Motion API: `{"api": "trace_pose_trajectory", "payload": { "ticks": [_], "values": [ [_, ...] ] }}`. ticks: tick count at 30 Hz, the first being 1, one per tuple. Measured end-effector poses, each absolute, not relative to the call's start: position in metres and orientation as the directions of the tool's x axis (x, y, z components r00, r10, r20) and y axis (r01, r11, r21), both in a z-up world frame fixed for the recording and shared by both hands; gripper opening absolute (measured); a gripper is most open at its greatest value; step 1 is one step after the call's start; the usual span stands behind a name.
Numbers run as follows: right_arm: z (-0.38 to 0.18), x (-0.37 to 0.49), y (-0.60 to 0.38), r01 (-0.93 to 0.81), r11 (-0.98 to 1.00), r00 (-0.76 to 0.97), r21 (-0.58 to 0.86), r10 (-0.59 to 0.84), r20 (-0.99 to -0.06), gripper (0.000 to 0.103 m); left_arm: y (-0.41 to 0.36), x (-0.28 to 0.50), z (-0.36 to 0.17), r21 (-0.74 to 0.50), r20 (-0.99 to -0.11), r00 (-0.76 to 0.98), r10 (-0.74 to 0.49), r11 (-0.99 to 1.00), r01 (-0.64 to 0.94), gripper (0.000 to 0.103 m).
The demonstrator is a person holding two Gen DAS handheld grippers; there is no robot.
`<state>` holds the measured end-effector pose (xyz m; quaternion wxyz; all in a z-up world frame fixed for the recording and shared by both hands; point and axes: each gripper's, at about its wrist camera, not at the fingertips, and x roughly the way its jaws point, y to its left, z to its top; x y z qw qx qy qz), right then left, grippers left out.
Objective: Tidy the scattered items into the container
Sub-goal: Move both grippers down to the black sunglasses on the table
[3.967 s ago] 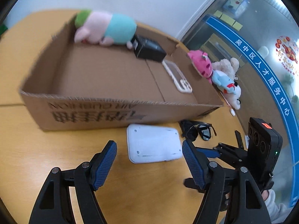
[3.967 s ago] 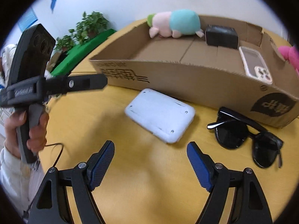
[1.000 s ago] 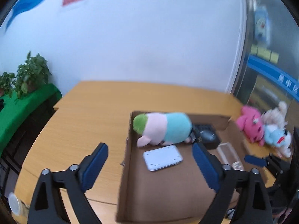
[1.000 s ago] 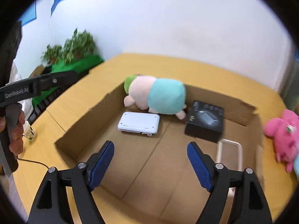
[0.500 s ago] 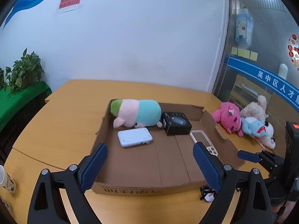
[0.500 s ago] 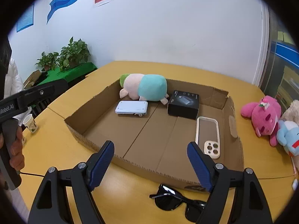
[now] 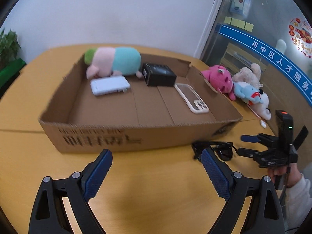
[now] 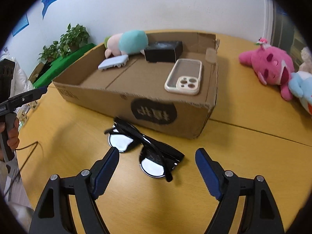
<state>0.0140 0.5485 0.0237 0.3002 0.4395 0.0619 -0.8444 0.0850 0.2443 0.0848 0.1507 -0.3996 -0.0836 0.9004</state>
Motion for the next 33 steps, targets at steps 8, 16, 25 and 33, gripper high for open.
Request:
{"api": "trace_pose_trajectory", "payload": {
  "ticks": [8,16,25,33],
  "values": [
    [-0.006,0.029,0.509,0.619,-0.763,-0.351,0.188,-0.483,-0.802,0.081,0.257,0.086,0.063,-0.322,-0.720,-0.569,0.398,-0.917,-0.235,0.093],
    [0.015,0.068,0.474,0.659,-0.751,-0.467,0.036,-0.446,-0.764,0.081,0.268,0.070,0.052,-0.413,-0.718,-0.491,0.492,-0.870,-0.268,0.092],
    [-0.006,0.028,0.468,0.689,-0.715,-0.347,0.118,-0.469,-0.812,0.081,0.286,0.065,0.050,-0.475,-0.696,-0.445,0.564,-0.826,-0.304,0.089],
    [-0.007,0.080,0.442,0.697,-0.715,-0.397,0.060,-0.454,-0.798,0.071,0.290,0.058,0.032,-0.588,-0.662,-0.371,0.651,-0.758,-0.282,0.073]
  ]
}}
